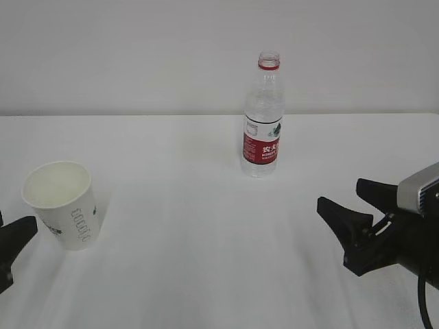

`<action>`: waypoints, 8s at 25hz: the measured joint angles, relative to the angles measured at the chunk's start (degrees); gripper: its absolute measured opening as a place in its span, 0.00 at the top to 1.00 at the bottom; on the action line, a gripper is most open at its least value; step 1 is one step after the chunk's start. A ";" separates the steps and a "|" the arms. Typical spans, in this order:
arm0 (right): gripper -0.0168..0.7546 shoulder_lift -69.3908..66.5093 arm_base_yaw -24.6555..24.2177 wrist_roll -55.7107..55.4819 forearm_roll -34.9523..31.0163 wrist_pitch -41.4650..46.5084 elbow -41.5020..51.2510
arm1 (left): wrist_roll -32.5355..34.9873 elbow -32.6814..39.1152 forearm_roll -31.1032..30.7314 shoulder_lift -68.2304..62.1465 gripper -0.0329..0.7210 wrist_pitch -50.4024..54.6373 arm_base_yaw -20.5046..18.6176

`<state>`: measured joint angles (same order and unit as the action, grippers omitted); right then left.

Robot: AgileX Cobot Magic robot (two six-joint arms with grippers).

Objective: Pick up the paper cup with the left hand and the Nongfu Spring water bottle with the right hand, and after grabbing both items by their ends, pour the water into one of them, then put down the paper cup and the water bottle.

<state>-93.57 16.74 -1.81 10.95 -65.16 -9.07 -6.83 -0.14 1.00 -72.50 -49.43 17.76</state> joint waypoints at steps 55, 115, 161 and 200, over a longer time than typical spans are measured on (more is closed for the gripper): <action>0.14 0.00 0.00 5.16 -0.38 -0.13 -2.05 | 5.05 0.00 -6.33 -13.38 0.14 -12.38 0.00; 0.16 -26.91 0.00 3.32 0.42 -0.47 -31.97 | 5.05 -0.21 -1.00 -22.23 0.17 -16.46 0.00; 0.16 -36.43 0.00 1.81 1.71 3.57 -46.73 | 5.14 -0.21 -1.00 -22.23 0.17 -16.46 0.00; 0.27 -36.43 0.00 1.81 6.39 6.53 -49.86 | 5.14 -0.21 -1.00 -22.23 0.18 -16.46 0.00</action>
<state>-130.01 16.74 0.00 17.35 -58.63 -58.94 -1.69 -0.35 0.00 -94.73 -65.89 17.76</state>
